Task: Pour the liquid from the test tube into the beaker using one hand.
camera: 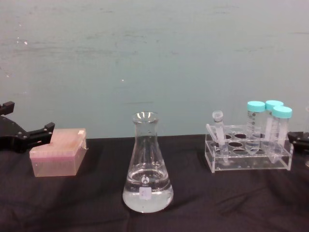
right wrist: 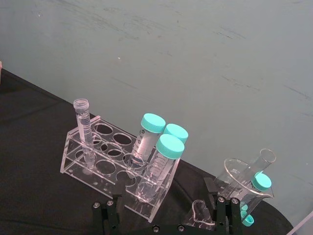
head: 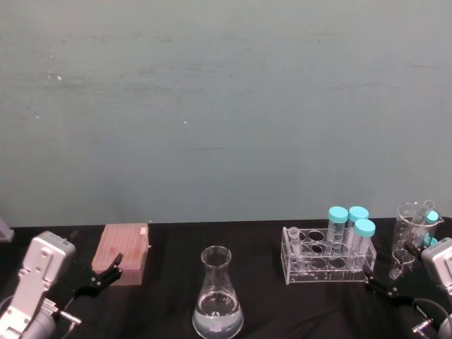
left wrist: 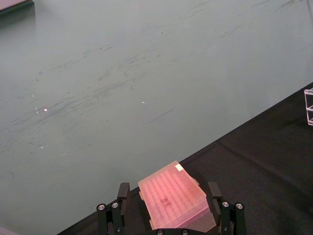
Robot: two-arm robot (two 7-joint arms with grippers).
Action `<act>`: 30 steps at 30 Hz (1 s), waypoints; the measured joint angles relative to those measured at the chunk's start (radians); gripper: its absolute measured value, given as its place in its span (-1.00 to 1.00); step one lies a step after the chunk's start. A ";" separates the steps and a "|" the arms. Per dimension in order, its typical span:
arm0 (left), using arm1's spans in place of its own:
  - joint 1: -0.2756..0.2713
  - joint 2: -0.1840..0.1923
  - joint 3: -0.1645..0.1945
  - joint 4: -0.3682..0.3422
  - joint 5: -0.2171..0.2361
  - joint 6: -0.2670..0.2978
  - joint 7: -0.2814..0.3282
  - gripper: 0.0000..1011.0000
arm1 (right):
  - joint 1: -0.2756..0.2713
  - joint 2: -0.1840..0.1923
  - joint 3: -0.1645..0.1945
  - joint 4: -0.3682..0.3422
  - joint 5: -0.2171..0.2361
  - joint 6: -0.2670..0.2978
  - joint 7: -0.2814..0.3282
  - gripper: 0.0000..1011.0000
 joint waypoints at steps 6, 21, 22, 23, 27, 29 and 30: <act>0.000 0.000 0.000 0.000 0.000 0.000 0.000 0.98 | 0.000 0.000 0.000 0.000 0.000 0.000 0.000 0.98; 0.000 0.000 0.000 0.000 0.000 0.000 0.000 0.98 | 0.000 0.000 0.000 0.000 0.000 0.000 0.000 0.98; 0.000 0.000 0.000 0.000 0.000 0.000 0.000 0.98 | 0.000 0.000 0.000 0.000 0.000 0.000 0.000 0.98; 0.000 0.000 0.000 0.000 0.000 0.000 0.000 0.98 | 0.000 0.000 0.000 0.000 0.000 0.000 0.000 0.98; 0.000 0.000 0.000 0.000 0.000 0.000 0.000 0.98 | 0.000 0.000 0.000 0.000 0.000 0.000 0.000 0.98; 0.000 0.000 0.000 0.000 0.000 0.000 0.000 0.98 | 0.000 0.000 0.000 0.000 0.000 0.000 0.000 0.98; 0.000 0.000 0.000 0.000 0.000 0.000 0.000 0.98 | 0.000 0.000 0.000 0.000 0.000 0.000 0.000 0.98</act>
